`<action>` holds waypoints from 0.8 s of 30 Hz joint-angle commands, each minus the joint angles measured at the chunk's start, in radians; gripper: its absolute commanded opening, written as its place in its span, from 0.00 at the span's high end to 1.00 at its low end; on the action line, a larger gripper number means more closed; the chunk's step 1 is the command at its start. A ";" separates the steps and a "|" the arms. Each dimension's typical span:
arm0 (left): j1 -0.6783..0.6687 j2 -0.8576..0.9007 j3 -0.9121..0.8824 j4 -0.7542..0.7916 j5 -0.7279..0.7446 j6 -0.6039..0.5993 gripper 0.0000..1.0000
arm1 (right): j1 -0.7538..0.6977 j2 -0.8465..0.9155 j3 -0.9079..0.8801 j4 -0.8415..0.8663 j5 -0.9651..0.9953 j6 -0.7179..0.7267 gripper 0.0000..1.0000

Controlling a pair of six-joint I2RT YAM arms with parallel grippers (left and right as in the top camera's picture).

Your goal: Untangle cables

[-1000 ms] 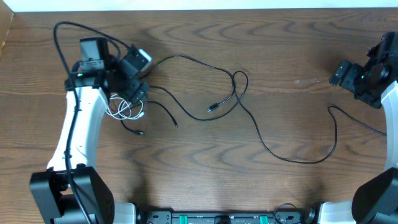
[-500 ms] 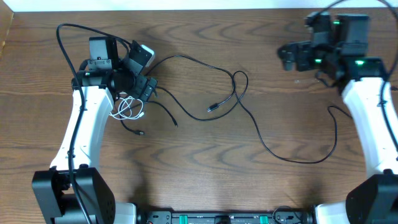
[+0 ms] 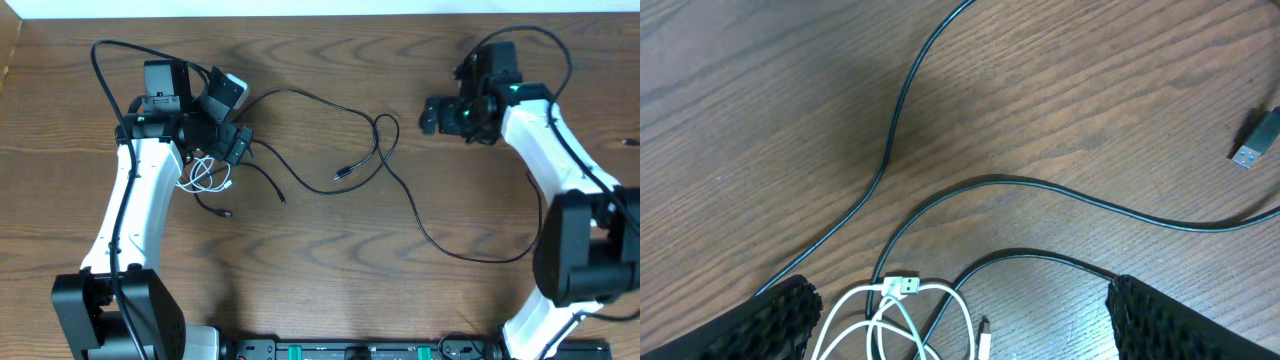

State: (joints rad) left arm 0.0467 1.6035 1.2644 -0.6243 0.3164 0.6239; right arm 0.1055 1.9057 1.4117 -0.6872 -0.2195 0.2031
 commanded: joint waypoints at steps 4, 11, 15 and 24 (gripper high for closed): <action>0.002 0.011 -0.004 0.001 0.012 -0.016 0.08 | 0.084 0.057 0.009 0.000 -0.211 -0.029 0.01; 0.002 0.011 -0.004 0.000 0.012 -0.016 0.08 | 0.222 0.060 0.007 0.045 -0.216 0.028 0.01; 0.002 0.011 -0.004 0.000 0.012 -0.016 0.08 | 0.281 0.076 0.006 0.098 -0.201 0.088 0.01; 0.002 0.011 -0.004 0.000 0.012 -0.016 0.07 | 0.354 0.126 0.006 0.149 -0.077 0.160 0.01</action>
State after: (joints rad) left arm 0.0467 1.6035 1.2644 -0.6235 0.3164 0.6239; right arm 0.4374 1.9999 1.4117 -0.5430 -0.3729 0.3195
